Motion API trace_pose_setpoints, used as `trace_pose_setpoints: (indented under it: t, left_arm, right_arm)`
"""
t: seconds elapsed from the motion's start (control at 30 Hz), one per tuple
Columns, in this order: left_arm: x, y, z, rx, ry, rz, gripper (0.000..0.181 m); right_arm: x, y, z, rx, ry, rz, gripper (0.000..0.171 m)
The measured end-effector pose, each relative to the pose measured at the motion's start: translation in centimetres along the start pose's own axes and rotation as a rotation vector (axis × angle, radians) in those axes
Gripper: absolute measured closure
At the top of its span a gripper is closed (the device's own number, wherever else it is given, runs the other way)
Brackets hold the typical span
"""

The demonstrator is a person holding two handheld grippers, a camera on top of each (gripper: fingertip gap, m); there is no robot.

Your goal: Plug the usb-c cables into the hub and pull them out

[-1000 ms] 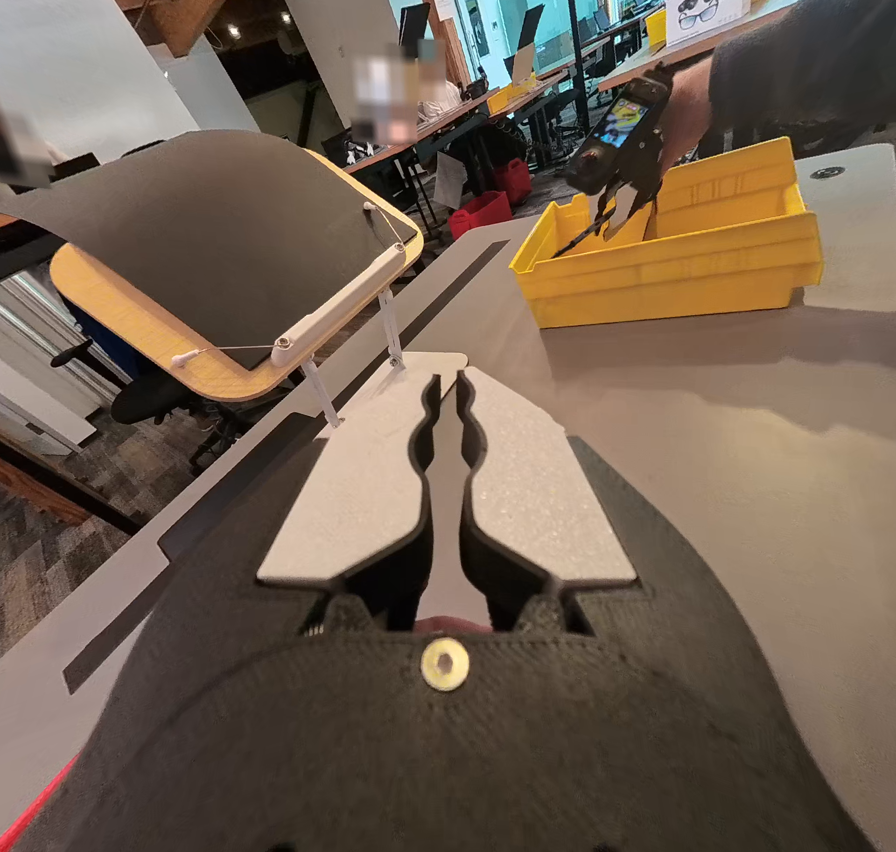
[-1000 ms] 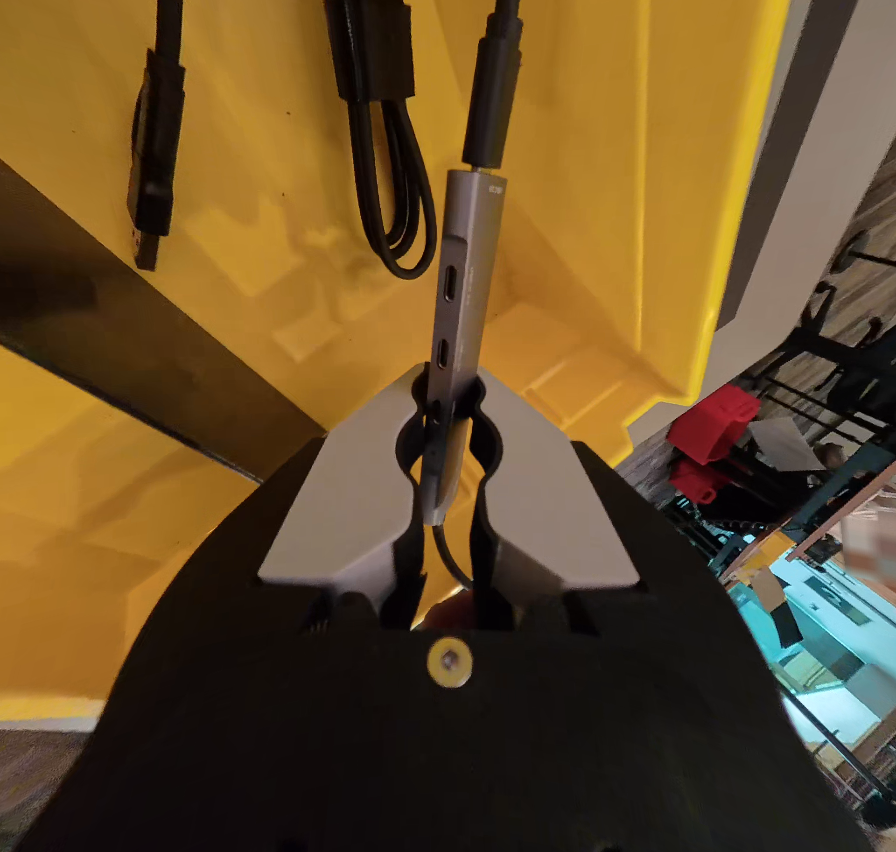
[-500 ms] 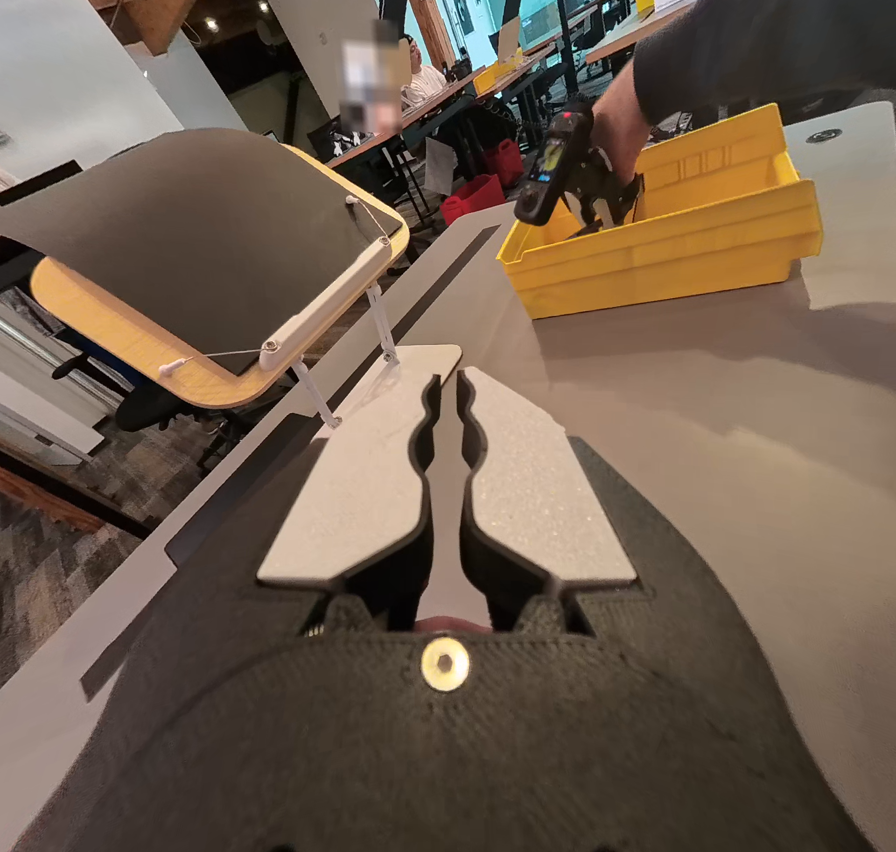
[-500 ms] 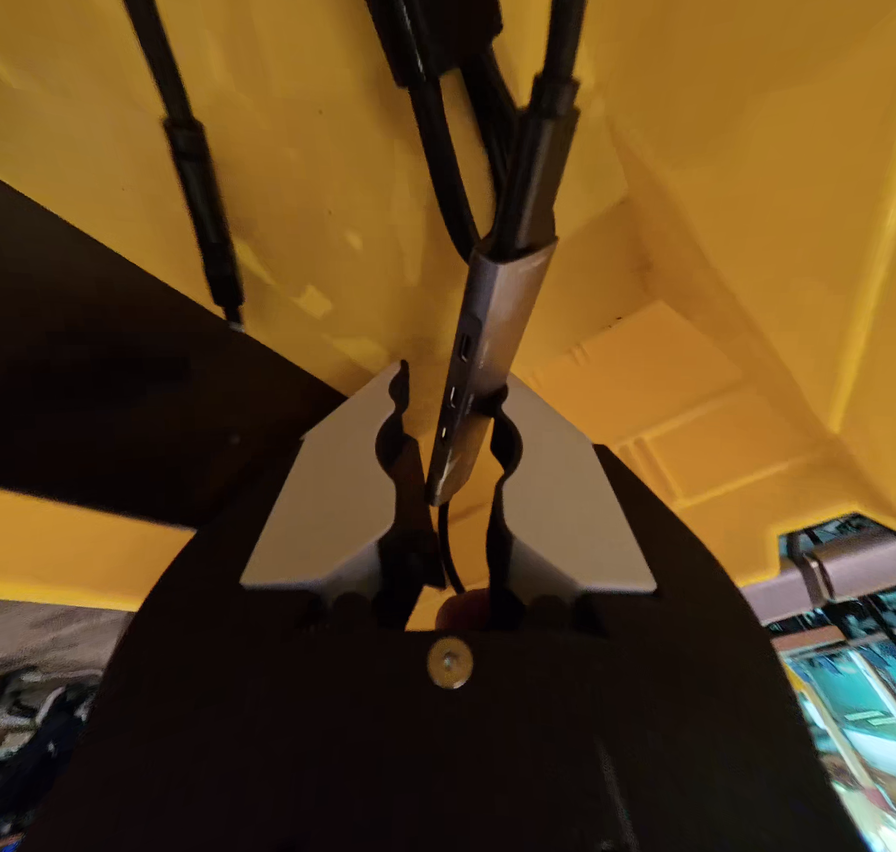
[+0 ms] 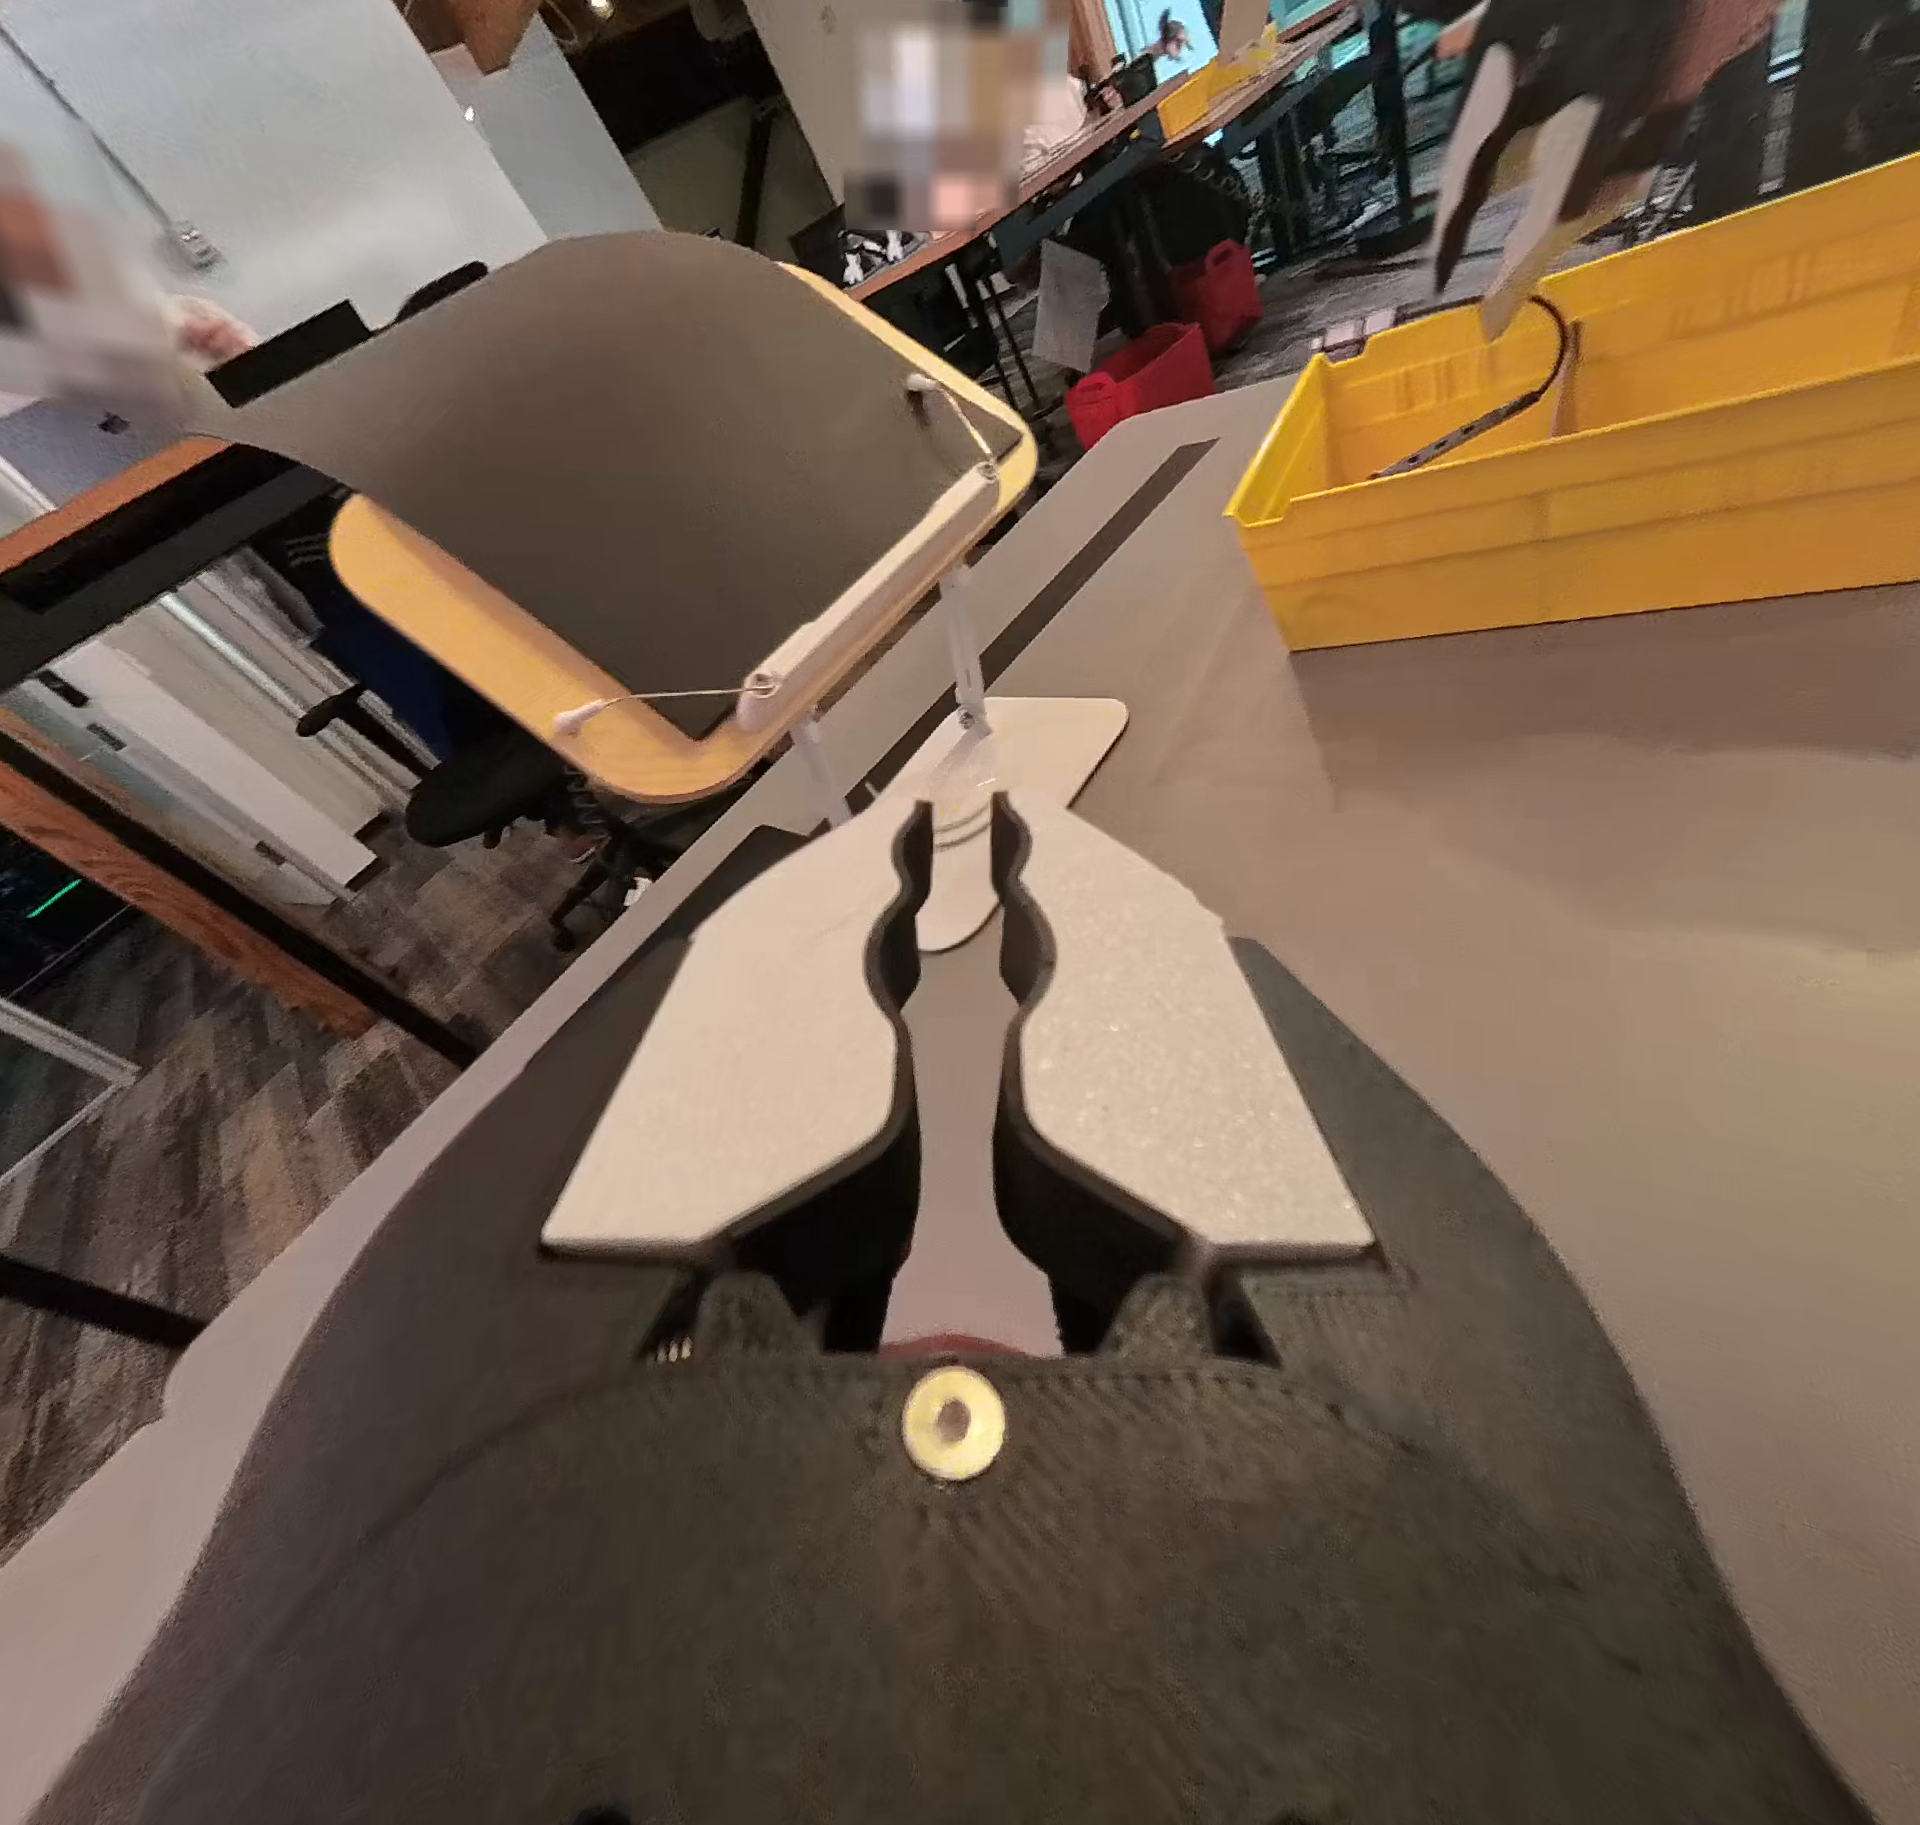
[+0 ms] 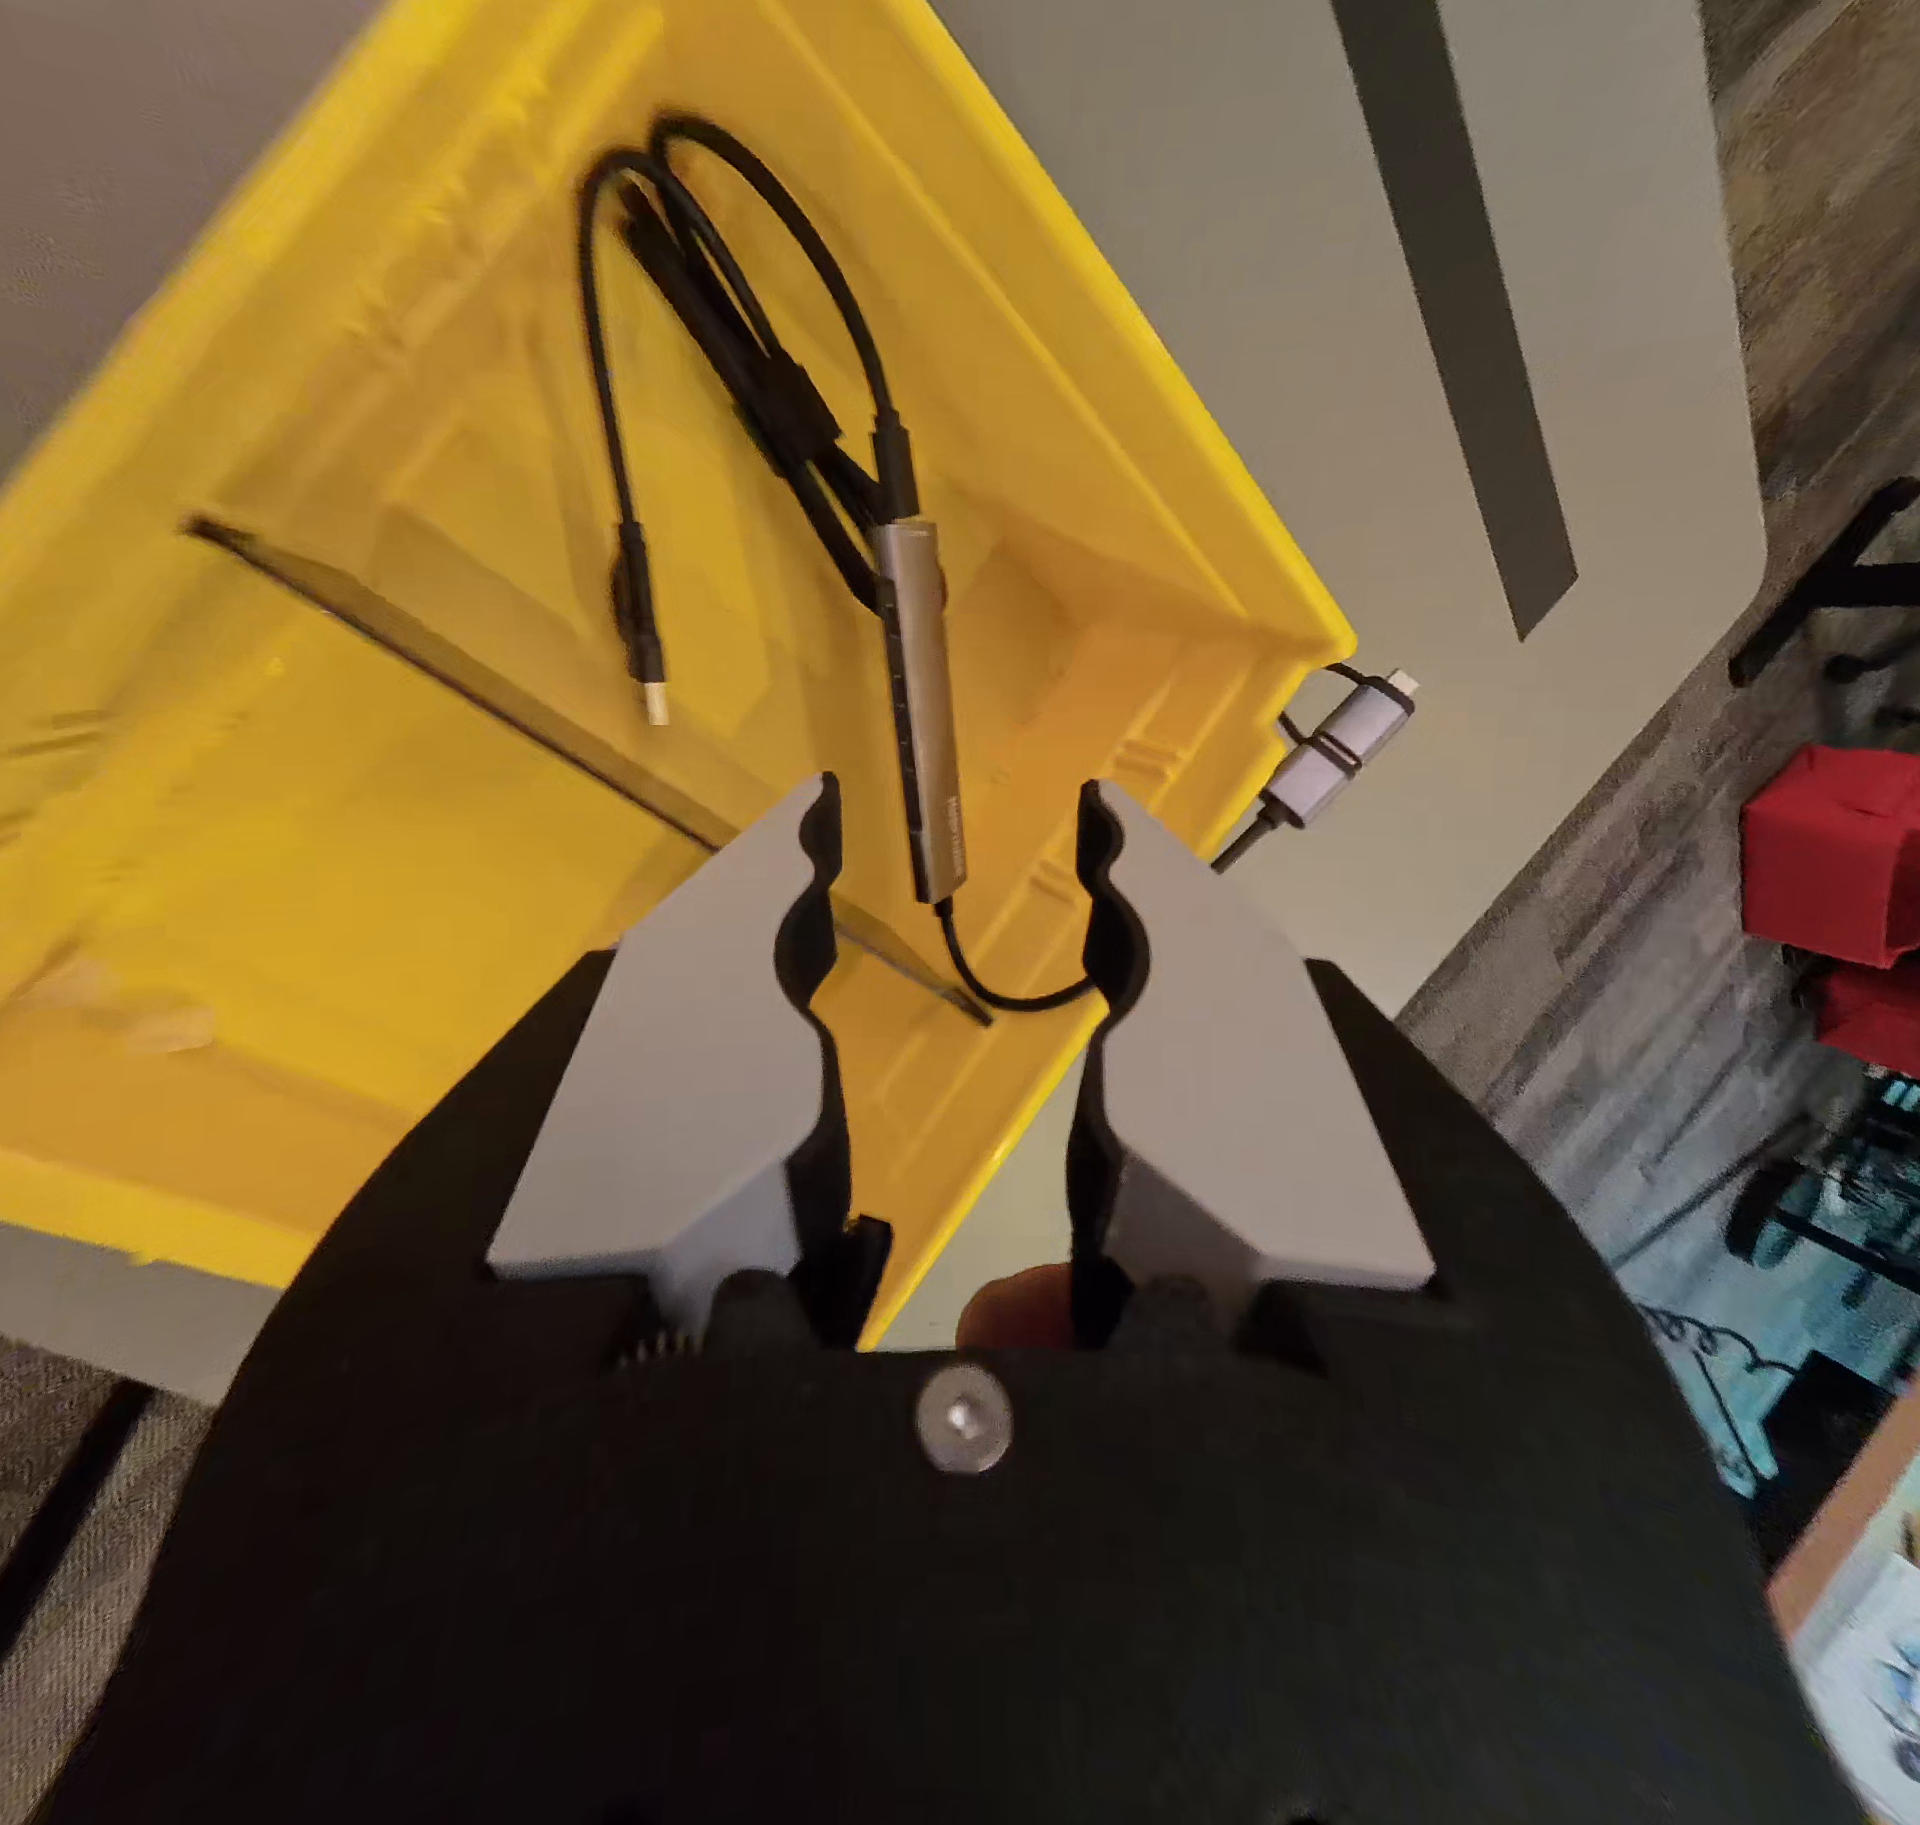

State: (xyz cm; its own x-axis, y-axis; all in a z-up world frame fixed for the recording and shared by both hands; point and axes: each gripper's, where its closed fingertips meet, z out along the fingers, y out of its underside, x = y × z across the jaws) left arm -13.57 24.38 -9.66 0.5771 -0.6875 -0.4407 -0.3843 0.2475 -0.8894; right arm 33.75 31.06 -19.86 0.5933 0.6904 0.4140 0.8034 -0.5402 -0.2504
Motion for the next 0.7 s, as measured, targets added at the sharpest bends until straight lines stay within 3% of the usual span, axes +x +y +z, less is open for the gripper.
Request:
trace_pose_setpoints:
  t: [0.23, 0.4, 0.6, 0.7]
  left_arm:
    - [-3.0, 0.3, -1.5, -0.049, -0.091, 0.042, 0.171]
    - [-5.8, 2.9, -3.0, -0.213, -0.144, 0.120, 0.169]
    - [-8.6, 7.9, -6.9, -0.490, -0.120, 0.125, 0.162]
    - [-9.5, 10.7, -8.7, -0.609, -0.111, 0.113, 0.159]
  right_arm:
    - [-9.0, -0.9, -4.3, 0.173, -0.151, -0.004, 0.125]
    - [-17.6, -0.8, -4.4, 0.206, -0.326, -0.006, 0.121]
    - [-18.6, -1.9, -3.5, 0.230, -0.253, 0.115, 0.145]
    - [-19.5, -3.6, -3.5, 0.282, -0.285, 0.154, 0.137]
